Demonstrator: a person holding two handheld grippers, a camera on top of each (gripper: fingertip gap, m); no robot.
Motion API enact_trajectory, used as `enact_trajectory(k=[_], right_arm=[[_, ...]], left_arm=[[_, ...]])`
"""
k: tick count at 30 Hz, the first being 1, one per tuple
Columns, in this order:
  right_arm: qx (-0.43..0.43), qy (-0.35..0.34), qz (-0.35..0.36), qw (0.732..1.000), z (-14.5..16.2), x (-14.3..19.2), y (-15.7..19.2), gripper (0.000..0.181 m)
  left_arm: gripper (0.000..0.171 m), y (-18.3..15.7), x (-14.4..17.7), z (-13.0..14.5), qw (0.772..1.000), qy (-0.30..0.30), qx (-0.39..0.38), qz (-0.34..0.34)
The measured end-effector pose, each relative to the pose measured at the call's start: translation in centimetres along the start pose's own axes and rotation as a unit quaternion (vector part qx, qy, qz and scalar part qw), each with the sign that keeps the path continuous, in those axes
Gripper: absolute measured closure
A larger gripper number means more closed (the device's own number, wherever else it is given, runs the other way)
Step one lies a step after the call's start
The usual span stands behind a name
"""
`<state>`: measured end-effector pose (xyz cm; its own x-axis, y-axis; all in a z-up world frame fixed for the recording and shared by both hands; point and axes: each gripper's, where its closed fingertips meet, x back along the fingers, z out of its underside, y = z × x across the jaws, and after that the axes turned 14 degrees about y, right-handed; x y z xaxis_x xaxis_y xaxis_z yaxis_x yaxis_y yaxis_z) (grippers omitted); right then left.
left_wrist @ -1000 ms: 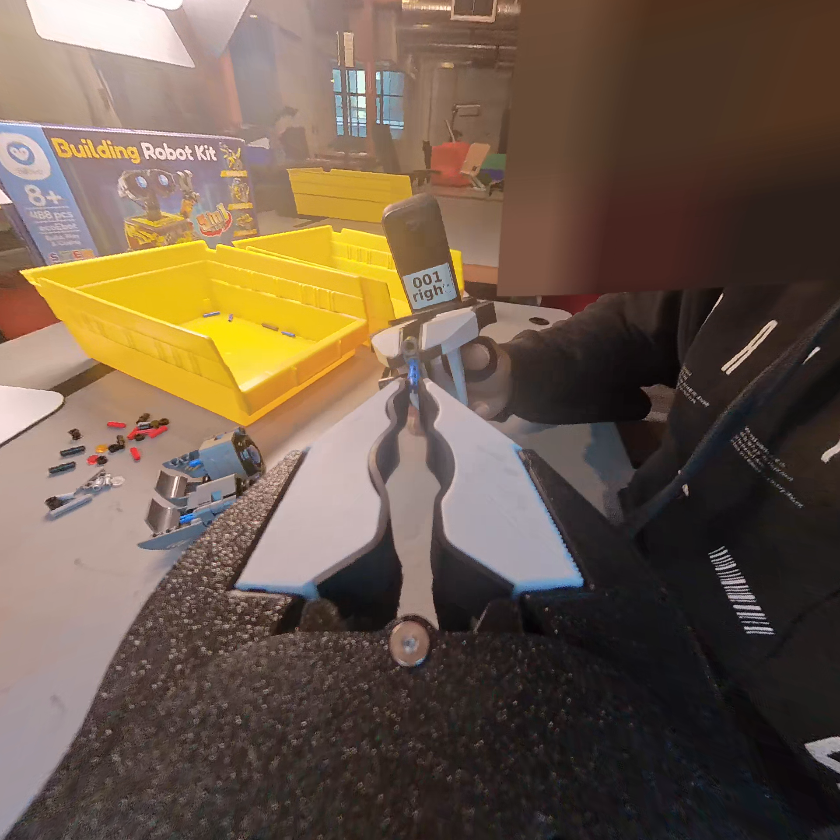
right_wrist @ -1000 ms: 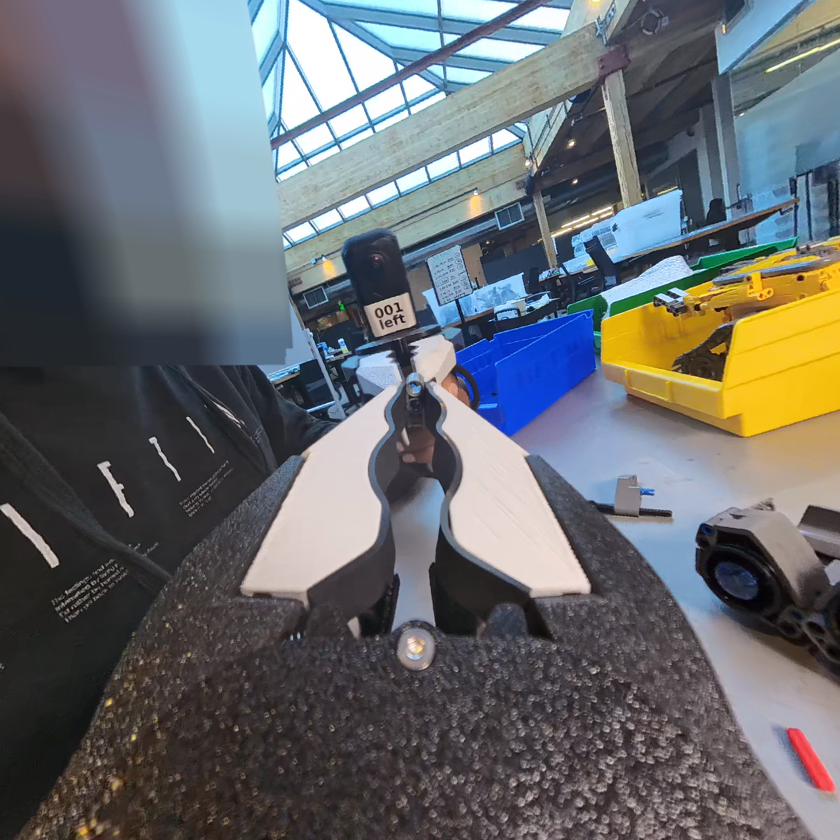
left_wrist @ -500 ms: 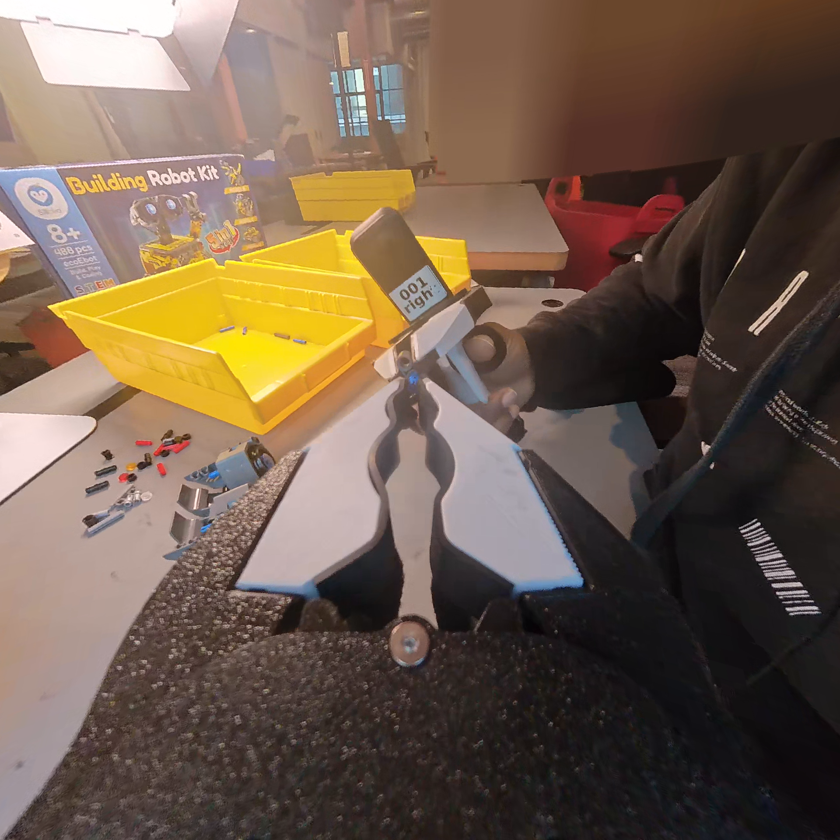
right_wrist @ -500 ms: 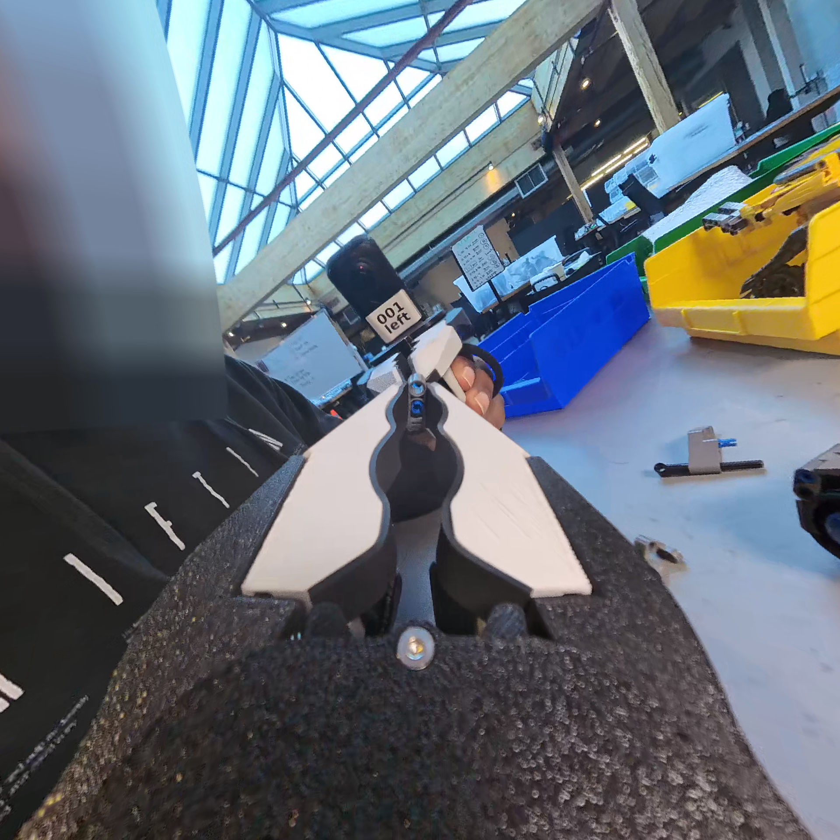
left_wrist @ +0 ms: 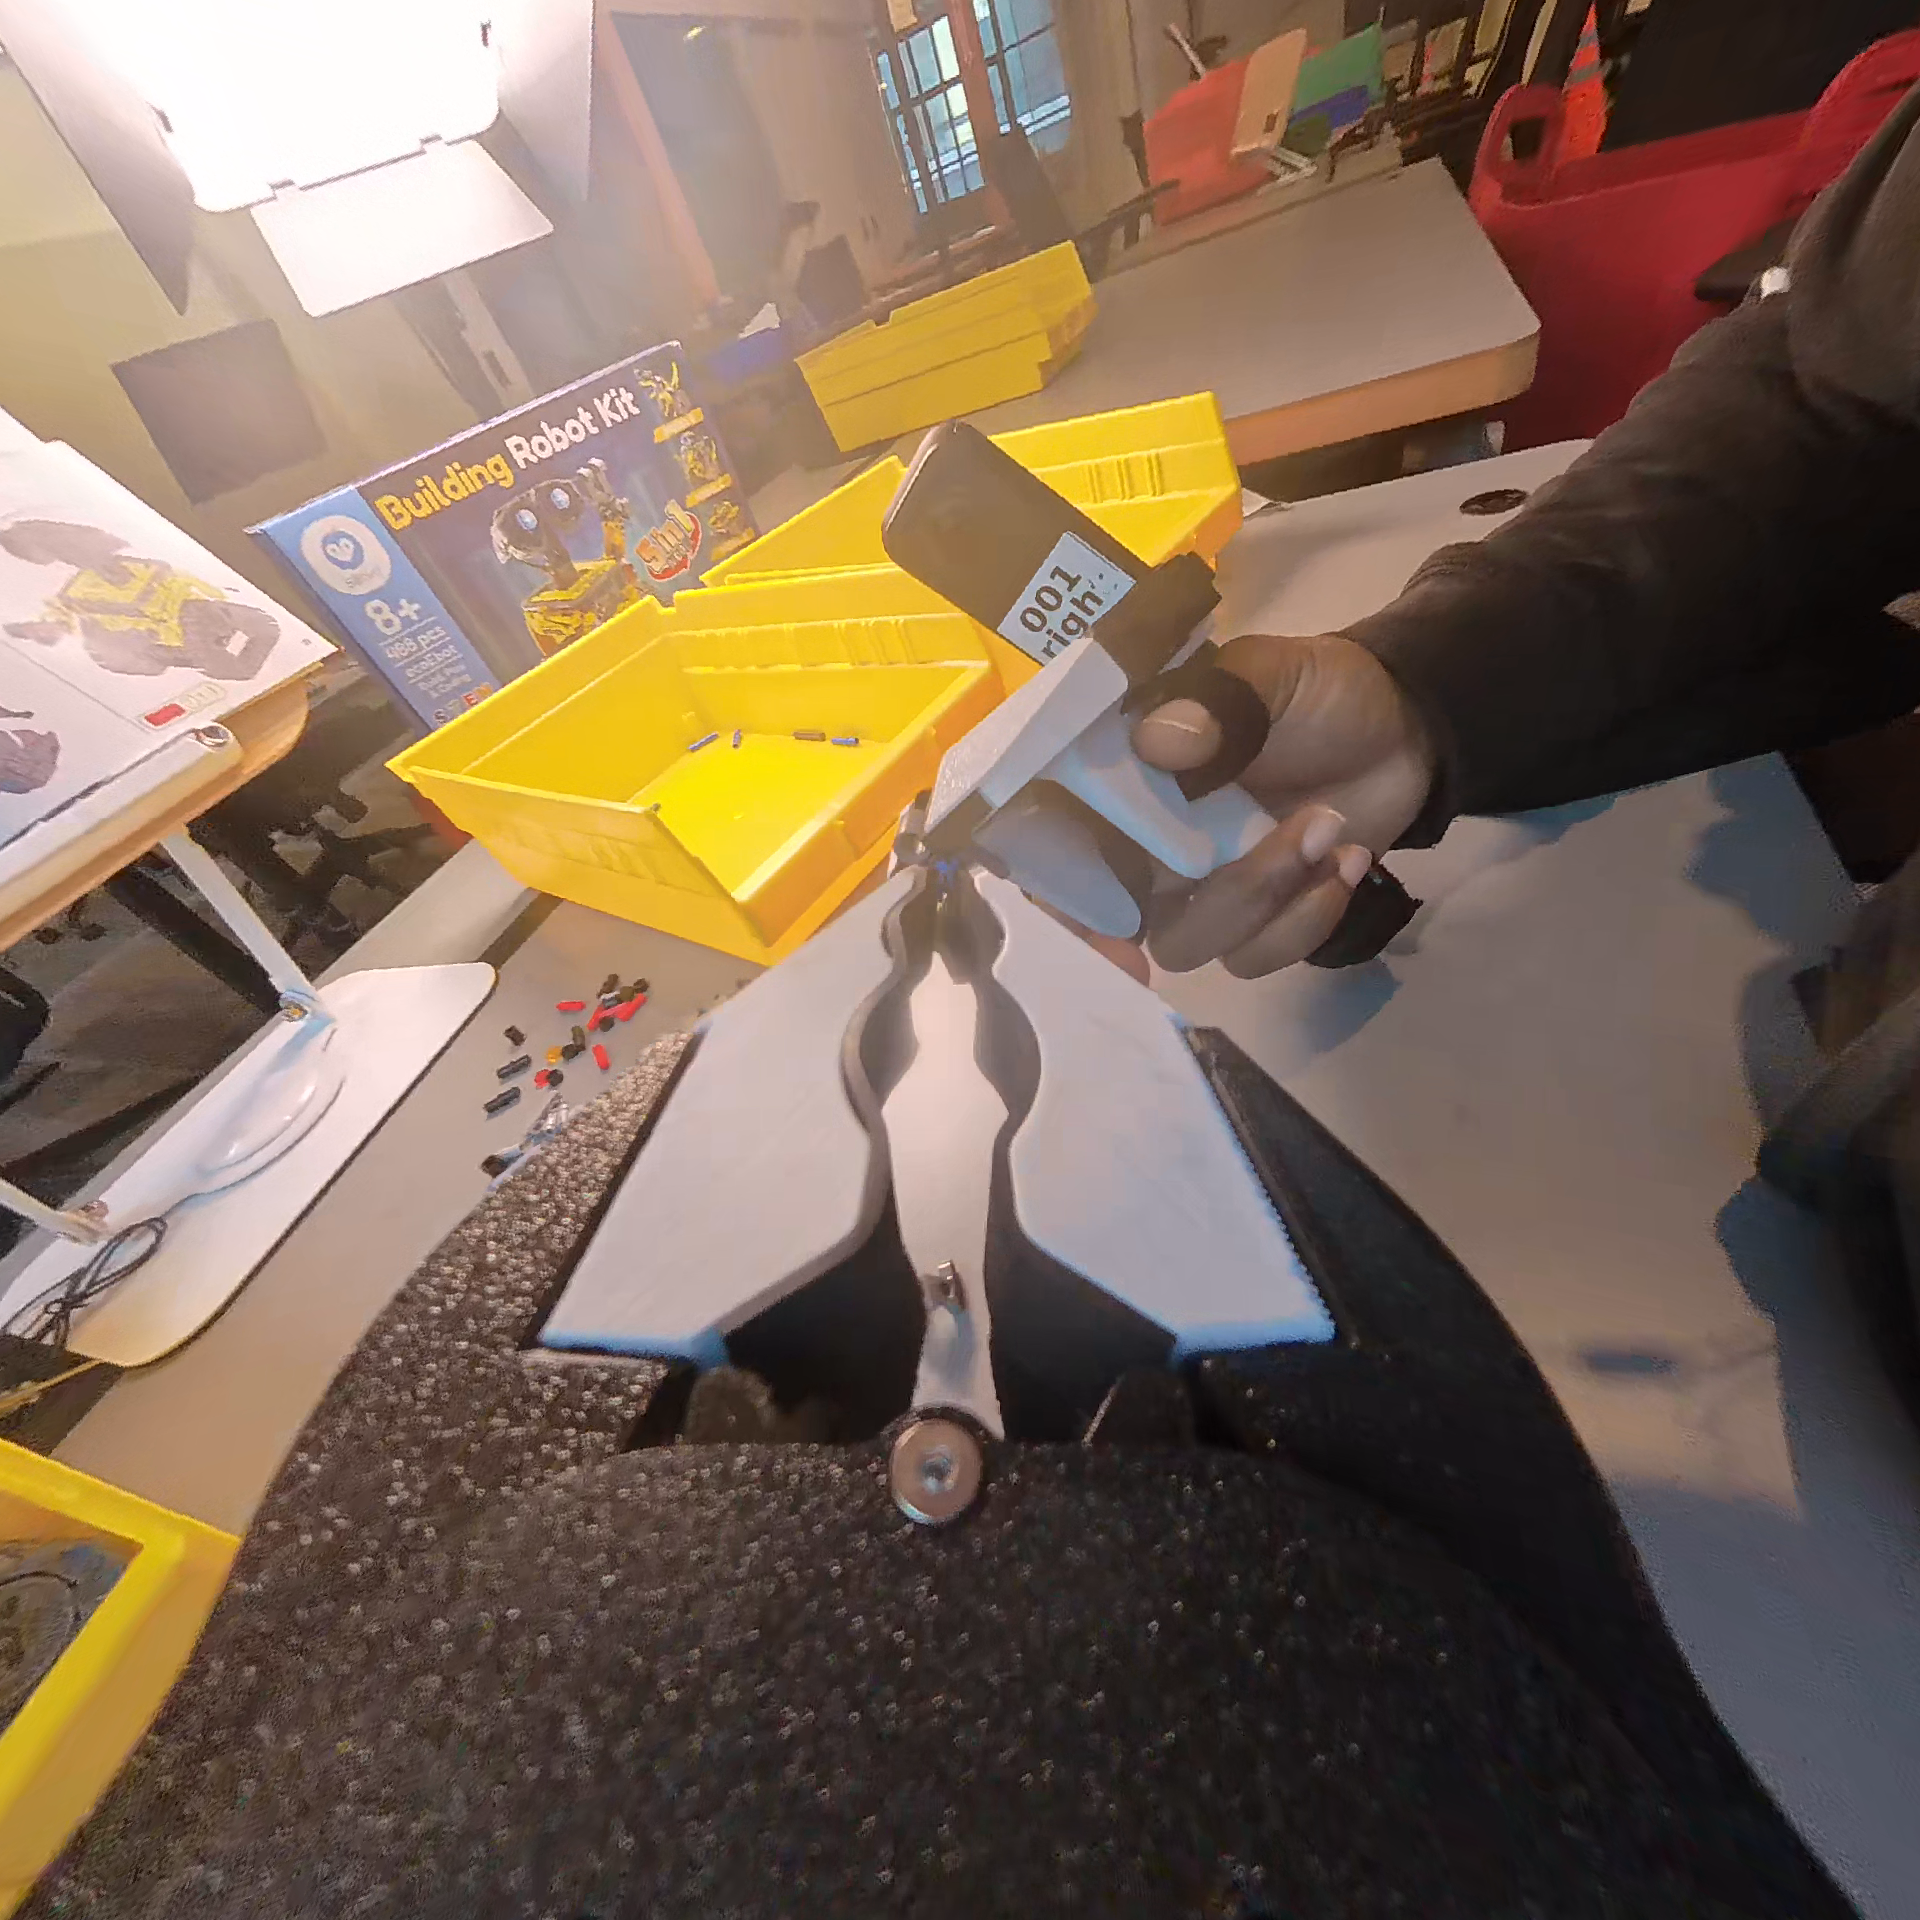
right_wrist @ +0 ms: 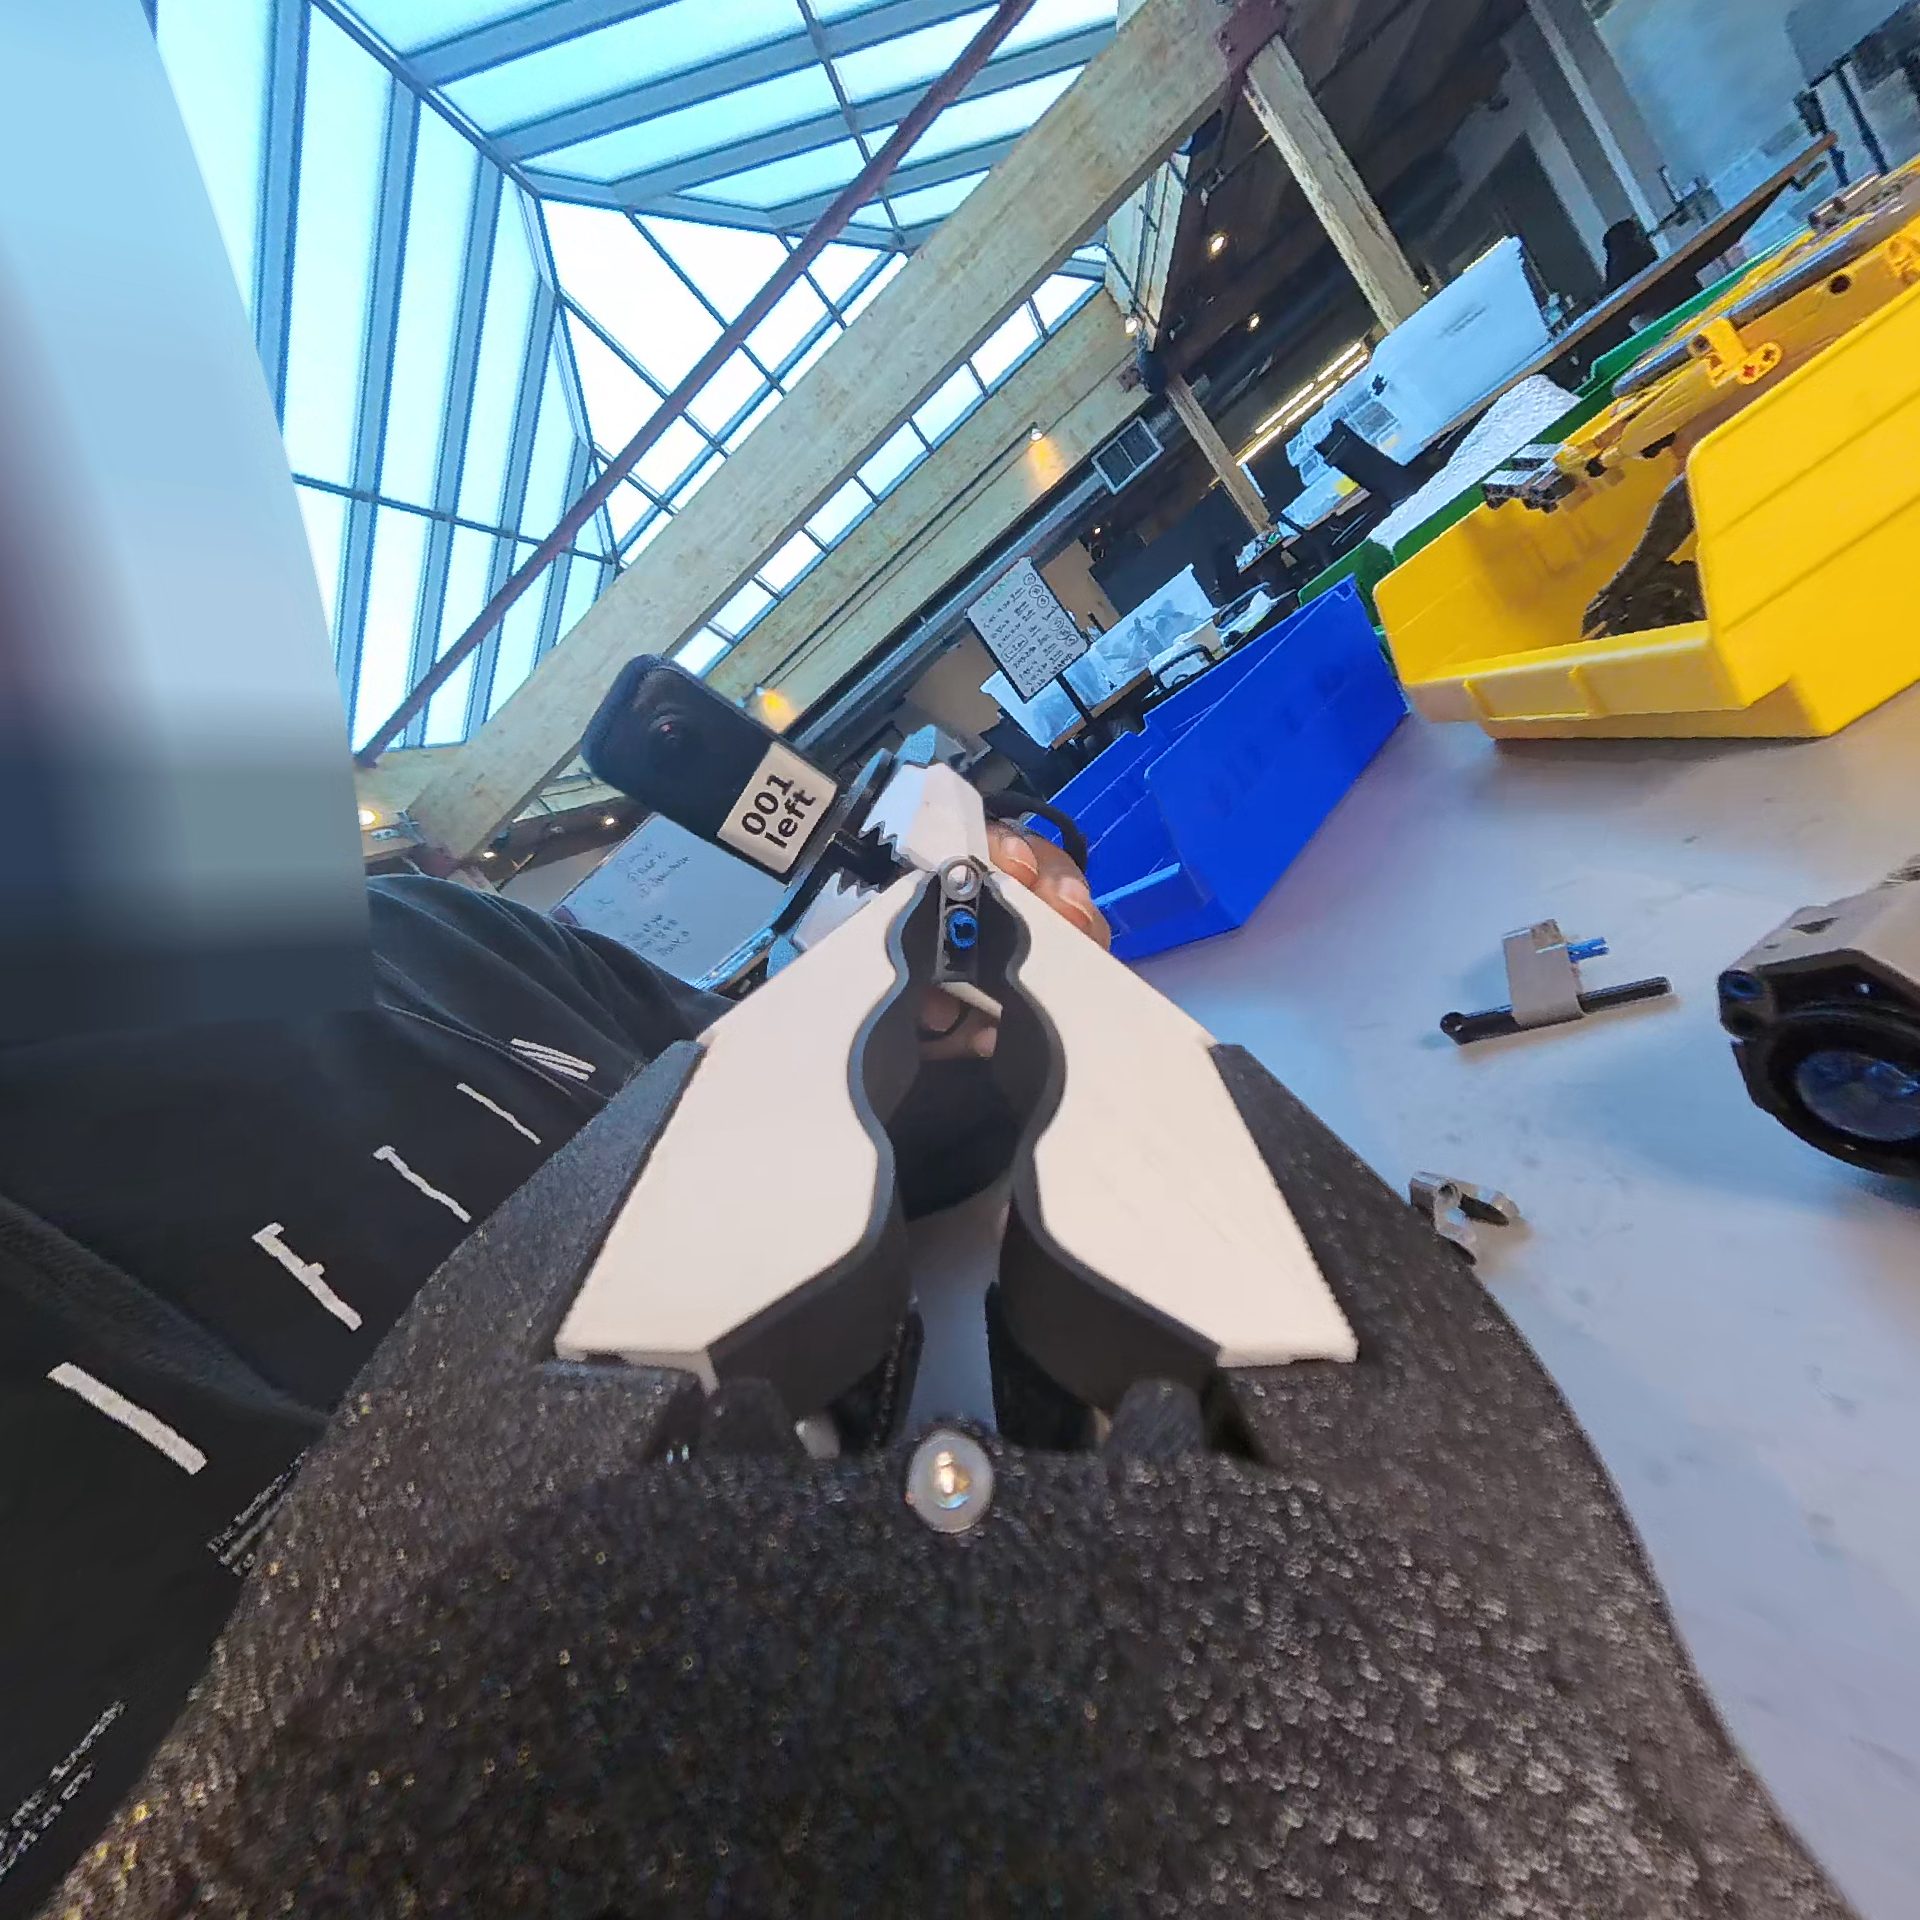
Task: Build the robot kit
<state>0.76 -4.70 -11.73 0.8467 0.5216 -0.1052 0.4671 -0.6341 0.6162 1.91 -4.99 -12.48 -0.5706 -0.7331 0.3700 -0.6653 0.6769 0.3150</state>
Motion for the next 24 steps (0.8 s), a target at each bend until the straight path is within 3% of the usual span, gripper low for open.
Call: enact_trajectory(k=[5, 7, 8, 12, 24], right_arm=[[0.045, 0.029, -0.009, 0.999, -0.7, -0.3, 1.1, 0.174], [0.073, 0.047, -0.027, 0.996, -0.9, -0.3, 2.2, 0.154], [0.085, 0.054, -0.025, 0.995, -0.8, -0.2, 2.4, 0.154], [0.094, 0.068, 0.011, 0.993, -0.4, 0.0, 1.7, 0.174], [0.122, 0.105, 0.037, 0.986, 0.6, -0.3, 1.4, 0.176]], left_arm=[[0.168, 0.4, 1.1, -1.2, 0.994, -0.057, 0.068, 0.061], [0.168, 0.5, 1.5, -1.4, 0.991, -0.075, 0.083, 0.076], [0.168, 0.4, 1.7, -1.4, 0.989, -0.081, 0.088, 0.084], [0.168, -0.2, 1.6, -1.5, 0.988, -0.084, 0.083, 0.095], [0.168, -0.7, 1.2, -0.7, 0.992, -0.063, 0.047, 0.094]])
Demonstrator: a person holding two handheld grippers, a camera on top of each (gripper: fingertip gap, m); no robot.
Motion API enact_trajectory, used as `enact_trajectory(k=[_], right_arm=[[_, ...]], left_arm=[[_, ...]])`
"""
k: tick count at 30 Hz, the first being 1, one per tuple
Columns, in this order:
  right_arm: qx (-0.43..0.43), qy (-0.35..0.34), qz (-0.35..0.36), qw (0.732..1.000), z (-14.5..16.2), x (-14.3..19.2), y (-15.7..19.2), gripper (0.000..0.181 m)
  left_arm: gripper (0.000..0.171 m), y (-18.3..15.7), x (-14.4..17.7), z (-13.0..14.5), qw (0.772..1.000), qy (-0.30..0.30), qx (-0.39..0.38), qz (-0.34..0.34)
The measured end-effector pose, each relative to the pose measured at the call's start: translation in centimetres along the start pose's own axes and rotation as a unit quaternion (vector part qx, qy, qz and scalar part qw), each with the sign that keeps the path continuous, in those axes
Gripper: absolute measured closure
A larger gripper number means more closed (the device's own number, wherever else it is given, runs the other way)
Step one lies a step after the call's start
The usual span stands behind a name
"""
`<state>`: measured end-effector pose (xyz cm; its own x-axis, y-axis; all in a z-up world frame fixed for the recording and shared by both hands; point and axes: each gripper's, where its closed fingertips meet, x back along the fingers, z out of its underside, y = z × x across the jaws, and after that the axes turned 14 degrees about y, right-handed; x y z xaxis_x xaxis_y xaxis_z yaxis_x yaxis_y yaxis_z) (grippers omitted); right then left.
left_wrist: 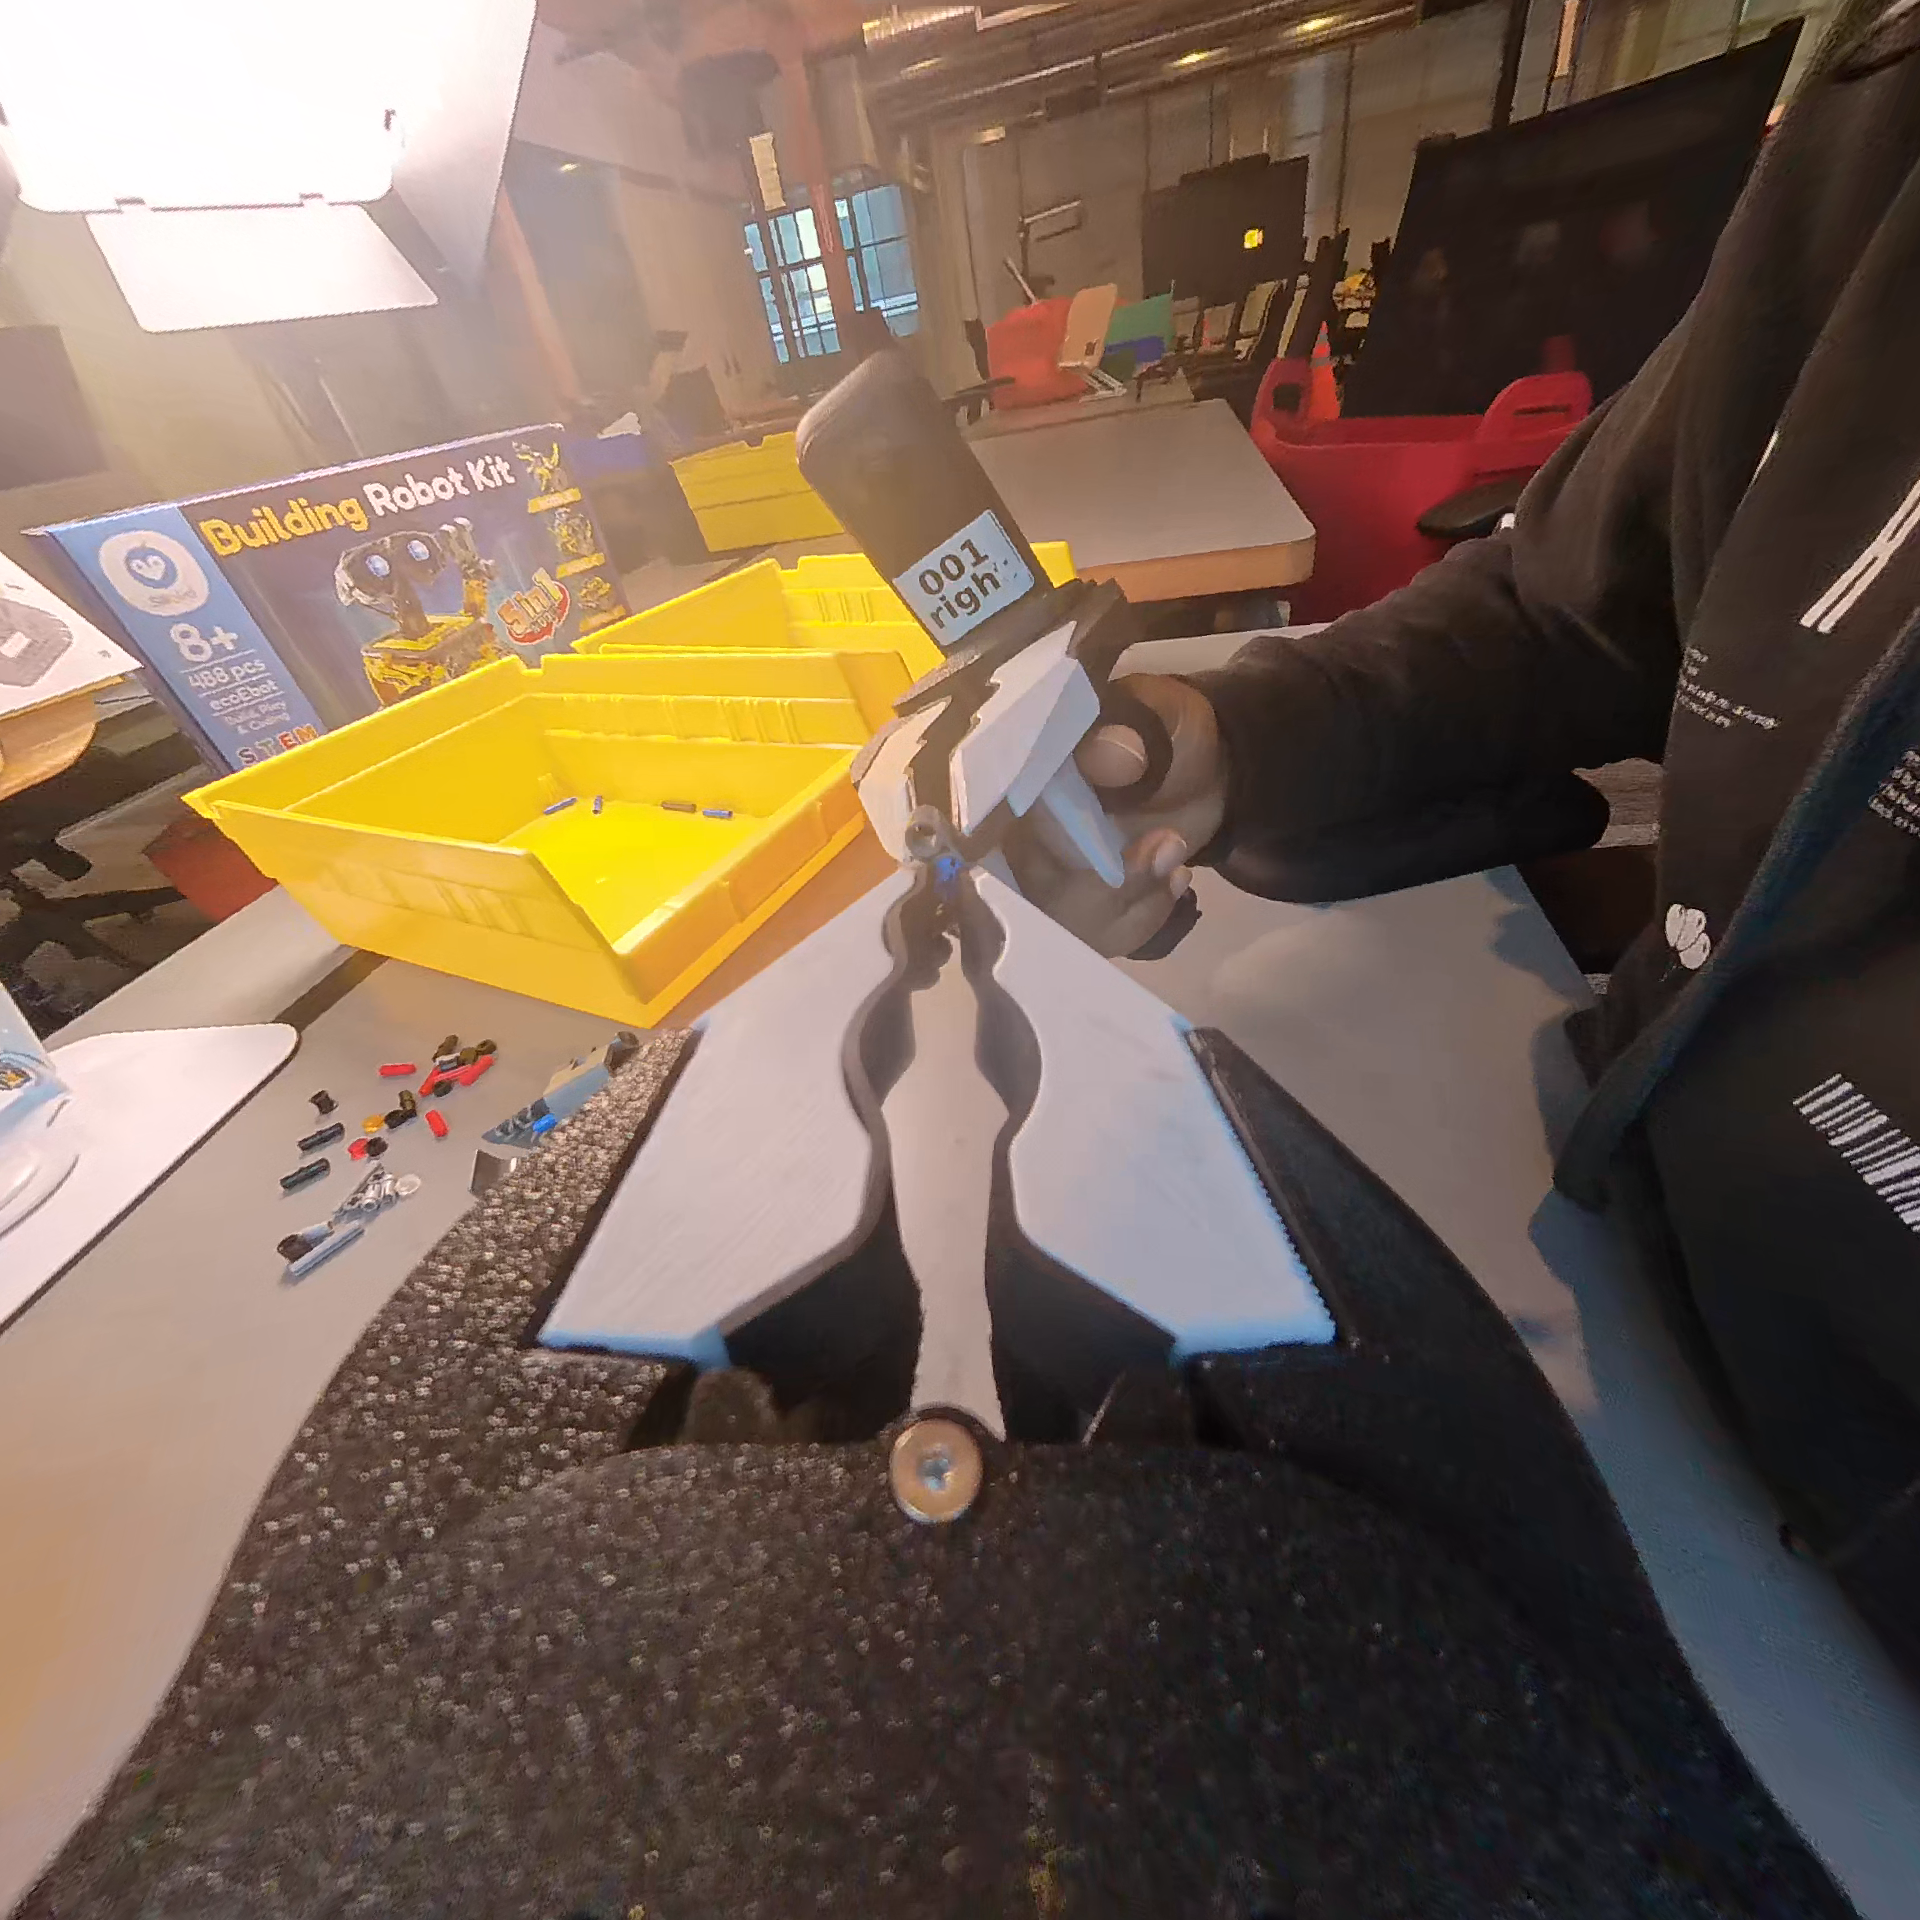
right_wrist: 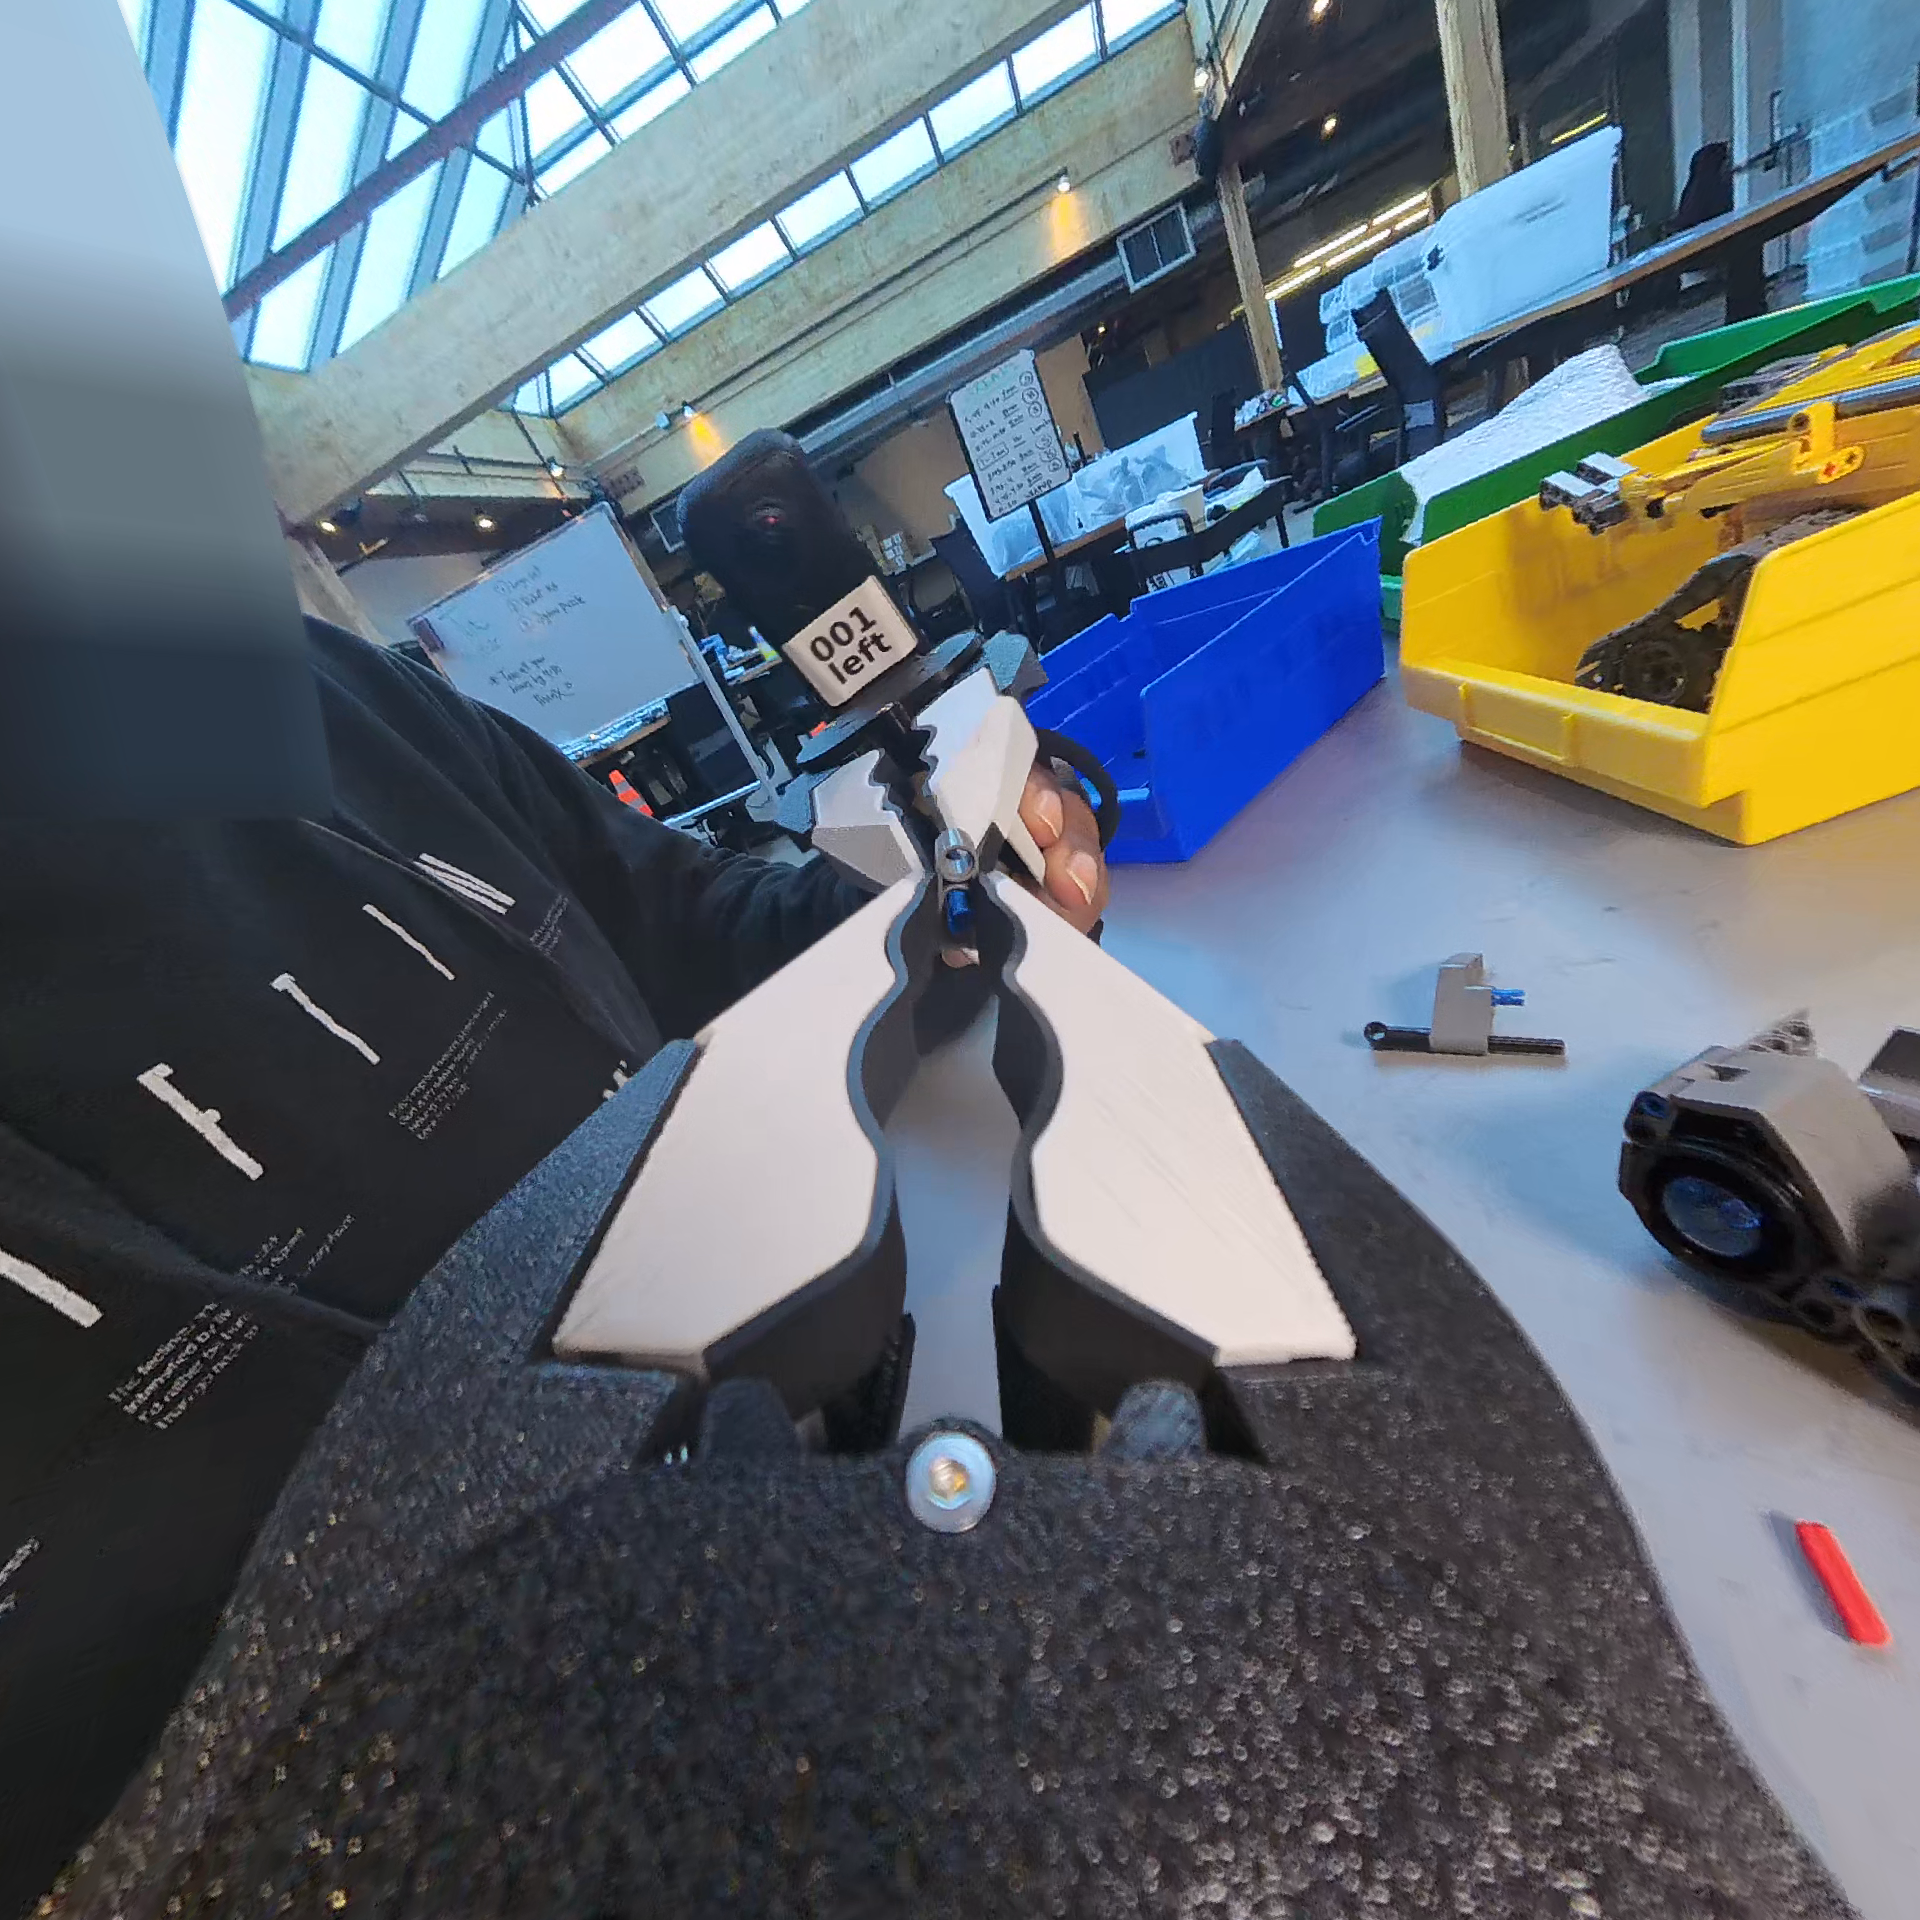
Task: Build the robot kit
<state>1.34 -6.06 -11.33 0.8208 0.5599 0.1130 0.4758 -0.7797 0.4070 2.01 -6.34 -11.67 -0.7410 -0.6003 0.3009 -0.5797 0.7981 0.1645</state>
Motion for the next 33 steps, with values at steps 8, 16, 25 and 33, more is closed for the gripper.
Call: enact_trajectory(k=[8, 16, 25, 33], right_arm=[[0.028, 0.035, 0.001, 0.999, 1.1, -0.1, 0.0, 0.174], [0.08, 0.072, 0.05, 0.993, 2.0, -0.5, -0.9, 0.175], [0.177, 0.259, 0.288, 0.905, 7.6, 0.8, -8.1, 0.175], [0.15, 0.326, 0.35, 0.865, 10.3, 0.1, -9.8, 0.175]], left_arm=[[0.168, -0.4, -0.4, 0.4, 1.0, -0.005, 0.016, 0.022], [0.166, 0.0, -0.4, 2.2, 0.995, 0.044, 0.052, 0.066], [0.146, 2.9, -2.2, 13.8, 0.937, 0.302, 0.173, 0.021], [0.157, 3.0, -3.3, 14.5, 0.934, 0.327, 0.142, -0.014]])
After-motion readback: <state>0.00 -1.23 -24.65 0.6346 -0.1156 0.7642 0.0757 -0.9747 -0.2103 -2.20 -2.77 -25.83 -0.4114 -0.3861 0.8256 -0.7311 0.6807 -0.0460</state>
